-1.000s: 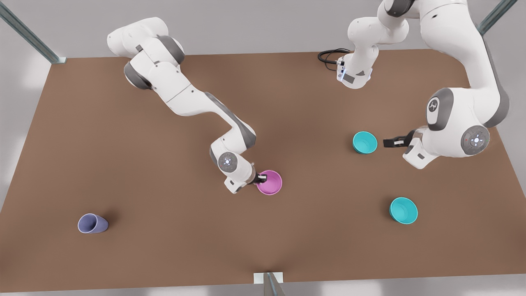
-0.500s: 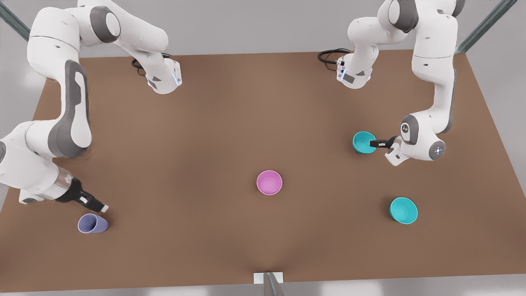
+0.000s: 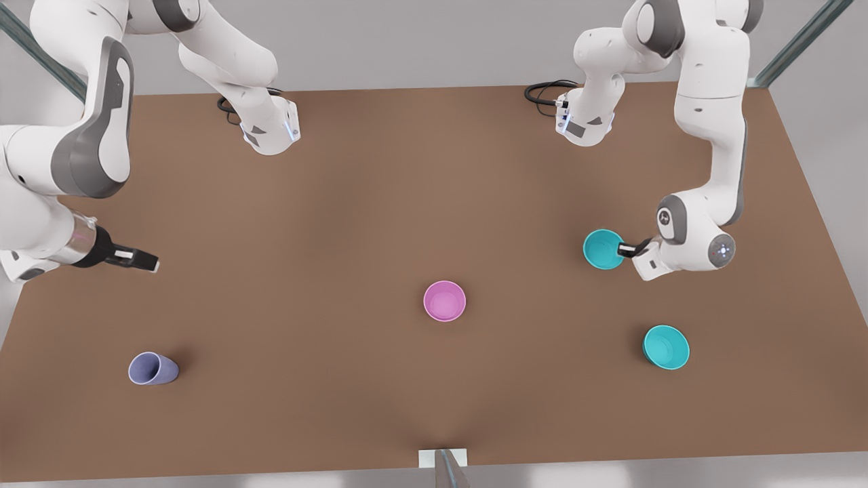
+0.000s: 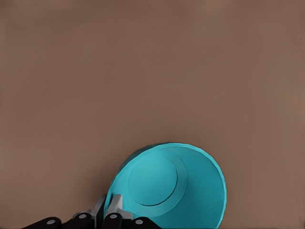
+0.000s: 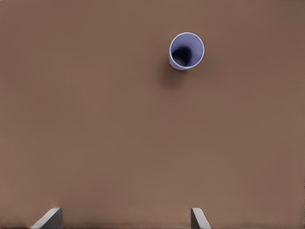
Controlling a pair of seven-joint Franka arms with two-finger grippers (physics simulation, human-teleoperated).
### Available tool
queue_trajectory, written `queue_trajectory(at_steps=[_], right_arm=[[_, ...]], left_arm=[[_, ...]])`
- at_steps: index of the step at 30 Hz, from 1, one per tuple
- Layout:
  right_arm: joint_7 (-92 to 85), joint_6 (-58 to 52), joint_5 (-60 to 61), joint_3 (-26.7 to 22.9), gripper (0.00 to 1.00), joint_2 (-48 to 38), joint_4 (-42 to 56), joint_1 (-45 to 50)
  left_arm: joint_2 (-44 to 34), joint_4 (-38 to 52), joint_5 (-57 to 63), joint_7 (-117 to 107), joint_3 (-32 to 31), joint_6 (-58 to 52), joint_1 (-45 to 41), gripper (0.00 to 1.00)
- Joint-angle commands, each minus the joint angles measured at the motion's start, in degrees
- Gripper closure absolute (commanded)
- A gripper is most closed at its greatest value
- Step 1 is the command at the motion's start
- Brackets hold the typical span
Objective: Stack the blue bowl on the pink bowl
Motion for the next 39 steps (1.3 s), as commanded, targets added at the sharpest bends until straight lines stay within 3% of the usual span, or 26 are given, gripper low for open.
queue_trajectory(at_steps=[1,3,5,7,9,22,39], right_arm=[[-13.42,-1.35,-0.15,0.05,0.0,0.07,0.03,0.01],[-13.51,-1.43,-0.15,0.05,0.0,0.15,0.03,0.01],[-13.42,-1.43,-0.06,0.05,0.0,0.24,0.03,0.01],[-13.51,-1.43,-0.06,0.05,0.0,0.24,-0.06,0.01],[-13.42,-1.43,-0.06,0.05,0.0,0.24,-0.06,0.01],[-13.42,-1.43,0.11,0.05,0.0,0.33,-0.32,0.1],[-13.07,-1.43,0.02,0.14,0.0,0.51,-0.32,0.1]], left_arm=[[-2.0,2.99,-0.05,-0.72,-0.07,-5.69,-4.01,0.79],[-0.96,10.54,0.13,-20.86,-0.16,-7.0,-12.98,0.79],[7.65,26.88,0.13,-42.05,-0.16,-14.46,-22.39,0.79],[17.06,45.61,-0.14,-54.45,-0.25,-24.58,-25.12,0.79],[23.12,53.35,-1.01,-58.93,-0.69,-24.41,-26.53,0.79],[31.04,57.4,-5.85,-64.21,-3.5,-10.78,-30.13,0.79],[31.13,55.46,-7.35,-64.21,-3.59,-10.17,-29.69,0.79]])
